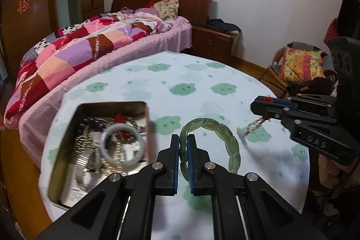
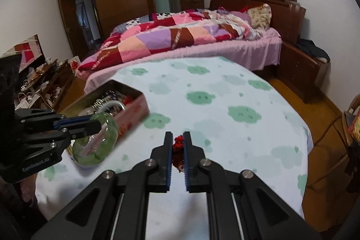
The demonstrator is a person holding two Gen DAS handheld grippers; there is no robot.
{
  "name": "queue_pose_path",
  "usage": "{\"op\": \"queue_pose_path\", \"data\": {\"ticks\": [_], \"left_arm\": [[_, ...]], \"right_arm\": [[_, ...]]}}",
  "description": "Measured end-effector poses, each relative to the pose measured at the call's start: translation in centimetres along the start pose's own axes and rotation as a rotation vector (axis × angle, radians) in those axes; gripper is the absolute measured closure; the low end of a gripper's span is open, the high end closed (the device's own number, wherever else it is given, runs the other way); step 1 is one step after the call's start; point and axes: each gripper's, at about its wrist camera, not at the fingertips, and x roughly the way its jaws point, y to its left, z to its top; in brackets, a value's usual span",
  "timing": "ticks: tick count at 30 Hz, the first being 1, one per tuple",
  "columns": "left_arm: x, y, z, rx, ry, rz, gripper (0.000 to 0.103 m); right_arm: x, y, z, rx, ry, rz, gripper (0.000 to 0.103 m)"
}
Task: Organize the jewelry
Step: 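Carry the green bangle over the tin with the left tool while the right tool carries the pendant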
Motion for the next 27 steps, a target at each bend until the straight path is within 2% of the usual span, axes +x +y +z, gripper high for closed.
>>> {"op": "queue_pose_path", "data": {"ticks": [9, 18, 27], "left_arm": [[-1.5, 3.3, 0.3, -0.039, -0.031, 0.059, 0.097], [-2.6, 6.5, 0.0, -0.069, -0.042, 0.118, 0.097], [-2.9, 9.5, -0.4, -0.107, -0.037, 0.180, 0.097]], "right_arm": [[-1.1, 2.6, 3.3, -0.064, -0.064, 0.034, 0.093], [-1.5, 6.9, 6.7, -0.156, -0.126, 0.073, 0.093], [0.1, 10.1, 8.2, -0.206, -0.131, 0.113, 0.093]]}}
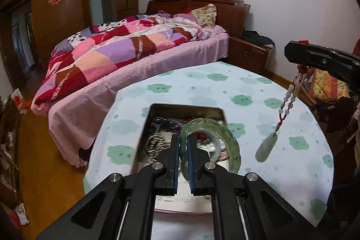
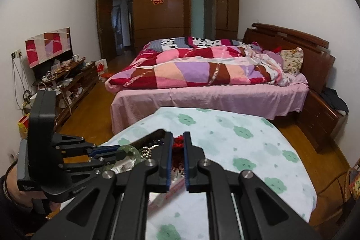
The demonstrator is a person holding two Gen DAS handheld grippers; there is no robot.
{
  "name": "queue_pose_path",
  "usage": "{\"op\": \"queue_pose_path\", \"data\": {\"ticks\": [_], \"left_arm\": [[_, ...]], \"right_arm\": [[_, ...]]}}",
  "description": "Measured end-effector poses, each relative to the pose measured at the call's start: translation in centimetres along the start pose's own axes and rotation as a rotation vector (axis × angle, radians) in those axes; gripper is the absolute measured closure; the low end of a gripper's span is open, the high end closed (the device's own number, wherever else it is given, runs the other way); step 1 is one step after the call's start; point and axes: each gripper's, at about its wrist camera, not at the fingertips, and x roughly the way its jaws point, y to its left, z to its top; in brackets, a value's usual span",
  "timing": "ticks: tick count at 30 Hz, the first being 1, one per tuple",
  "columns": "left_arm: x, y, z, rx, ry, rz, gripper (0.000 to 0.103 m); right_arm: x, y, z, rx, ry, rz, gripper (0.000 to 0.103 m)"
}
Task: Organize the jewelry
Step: 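Carry the green bangle over the tin with the left tool while the right tool carries the pendant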
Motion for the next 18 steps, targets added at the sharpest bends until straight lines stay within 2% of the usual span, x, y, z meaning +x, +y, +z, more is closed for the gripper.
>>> {"op": "queue_pose_path", "data": {"ticks": [6, 18], "left_arm": [[0.3, 1.8, -0.5, -0.032, 0.008, 0.019, 0.097], [1.6, 3.6, -1.4, -0.066, 0.043, 0.033, 0.097]], "right_arm": [[1.2, 2.4, 0.3, -0.046, 0.015, 0.034, 0.093], [3.8, 3.9, -0.2, -0.053, 0.068, 0.053, 0.093]]}}
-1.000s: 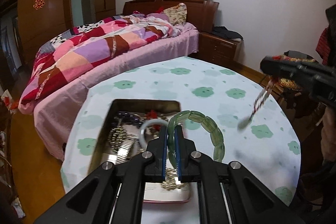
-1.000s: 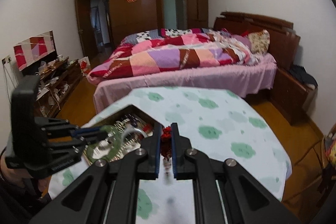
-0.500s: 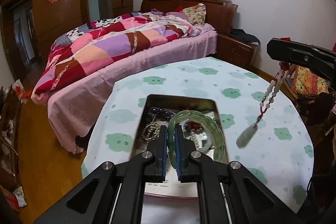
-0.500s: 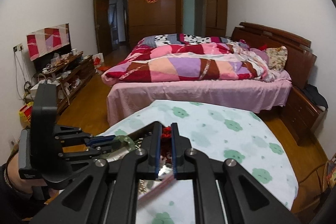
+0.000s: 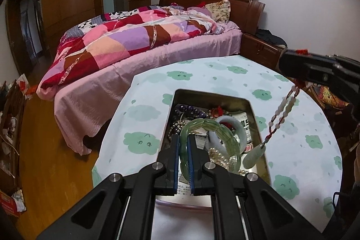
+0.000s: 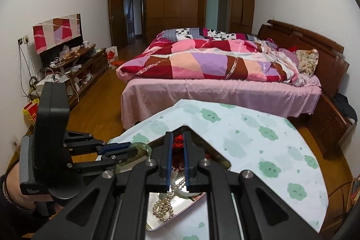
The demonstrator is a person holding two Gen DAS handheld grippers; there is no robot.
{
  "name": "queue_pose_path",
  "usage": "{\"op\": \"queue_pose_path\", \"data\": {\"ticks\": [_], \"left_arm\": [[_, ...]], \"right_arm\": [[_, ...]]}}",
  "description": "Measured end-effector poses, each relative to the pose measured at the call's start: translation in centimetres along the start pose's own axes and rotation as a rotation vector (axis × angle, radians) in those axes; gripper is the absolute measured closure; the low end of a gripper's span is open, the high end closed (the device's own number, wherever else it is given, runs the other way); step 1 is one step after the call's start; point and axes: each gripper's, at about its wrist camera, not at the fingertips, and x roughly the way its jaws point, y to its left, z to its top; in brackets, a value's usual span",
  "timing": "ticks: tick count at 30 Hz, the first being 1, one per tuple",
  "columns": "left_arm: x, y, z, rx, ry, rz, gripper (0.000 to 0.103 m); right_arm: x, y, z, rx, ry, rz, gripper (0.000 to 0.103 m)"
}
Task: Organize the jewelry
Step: 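Carry the green bangle over the tin with the left tool while the right tool carries the pendant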
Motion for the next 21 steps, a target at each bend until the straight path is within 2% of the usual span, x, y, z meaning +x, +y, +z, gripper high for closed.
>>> {"op": "queue_pose_path", "data": {"ticks": [21], "left_arm": [[2.3, 0.2, -1.0, 0.002, 0.050, 0.019, 0.097]], "right_arm": [[3.0, 0.4, -2.6, 0.054, 0.100, 0.028, 0.093]]}}
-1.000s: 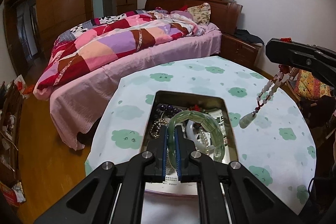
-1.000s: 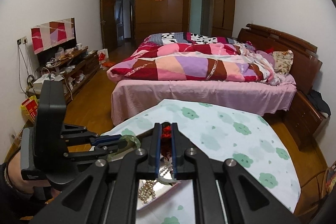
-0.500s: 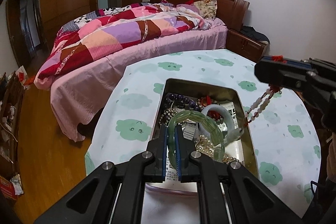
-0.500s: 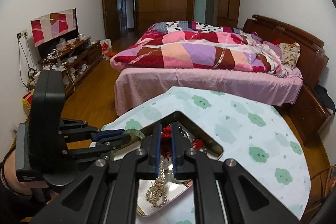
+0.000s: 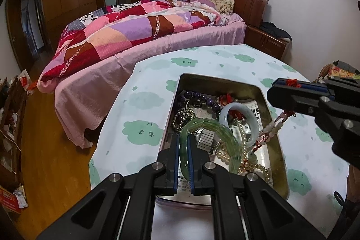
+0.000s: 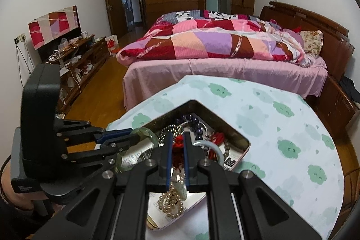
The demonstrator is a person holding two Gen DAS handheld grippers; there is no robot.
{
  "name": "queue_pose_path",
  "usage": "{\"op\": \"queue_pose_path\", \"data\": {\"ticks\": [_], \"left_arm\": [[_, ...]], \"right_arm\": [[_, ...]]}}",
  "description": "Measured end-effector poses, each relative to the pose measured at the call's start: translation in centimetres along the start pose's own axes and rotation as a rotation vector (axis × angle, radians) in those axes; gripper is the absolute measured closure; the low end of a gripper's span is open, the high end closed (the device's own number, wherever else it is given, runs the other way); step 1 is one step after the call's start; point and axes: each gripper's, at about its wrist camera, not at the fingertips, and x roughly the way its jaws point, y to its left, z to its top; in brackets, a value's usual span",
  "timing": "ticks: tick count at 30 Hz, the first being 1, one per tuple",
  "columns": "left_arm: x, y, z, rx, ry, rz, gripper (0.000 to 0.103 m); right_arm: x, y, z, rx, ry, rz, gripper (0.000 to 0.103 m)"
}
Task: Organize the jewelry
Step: 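Carry the green bangle over the tin with the left tool while the right tool carries the pendant, then open the left tool to drop the green bangle while the right tool drops the pendant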
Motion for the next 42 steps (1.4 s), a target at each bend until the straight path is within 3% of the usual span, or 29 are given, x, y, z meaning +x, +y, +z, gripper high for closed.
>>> {"op": "queue_pose_path", "data": {"ticks": [42], "left_arm": [[1.8, 0.0, -1.3, -0.008, 0.045, 0.010, 0.097]], "right_arm": [[4.6, -1.3, -3.7, 0.073, 0.108, -0.056, 0.092]]}}
